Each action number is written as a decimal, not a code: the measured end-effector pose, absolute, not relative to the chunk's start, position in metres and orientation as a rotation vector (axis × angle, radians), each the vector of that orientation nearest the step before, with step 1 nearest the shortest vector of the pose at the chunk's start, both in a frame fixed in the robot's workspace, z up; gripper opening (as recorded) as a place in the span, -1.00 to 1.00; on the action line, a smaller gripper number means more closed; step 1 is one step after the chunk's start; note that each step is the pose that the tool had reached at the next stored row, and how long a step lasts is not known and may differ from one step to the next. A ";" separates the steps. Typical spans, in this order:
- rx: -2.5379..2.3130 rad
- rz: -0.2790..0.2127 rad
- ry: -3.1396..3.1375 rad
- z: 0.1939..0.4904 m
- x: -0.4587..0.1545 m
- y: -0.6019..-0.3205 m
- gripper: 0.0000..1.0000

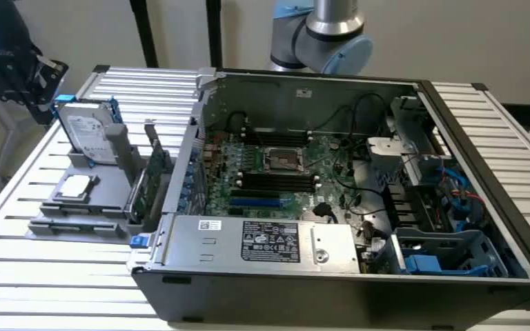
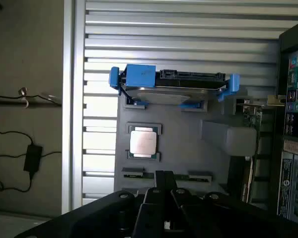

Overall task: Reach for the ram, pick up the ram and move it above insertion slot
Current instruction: 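Reach for the ram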

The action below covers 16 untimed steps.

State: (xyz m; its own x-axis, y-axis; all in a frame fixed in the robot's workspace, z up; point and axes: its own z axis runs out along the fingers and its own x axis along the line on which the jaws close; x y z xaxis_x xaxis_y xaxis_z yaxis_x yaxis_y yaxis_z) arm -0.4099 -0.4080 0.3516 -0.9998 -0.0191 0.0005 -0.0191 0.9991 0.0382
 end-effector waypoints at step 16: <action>0.030 -0.060 -3.140 0.352 -0.409 -0.412 -0.79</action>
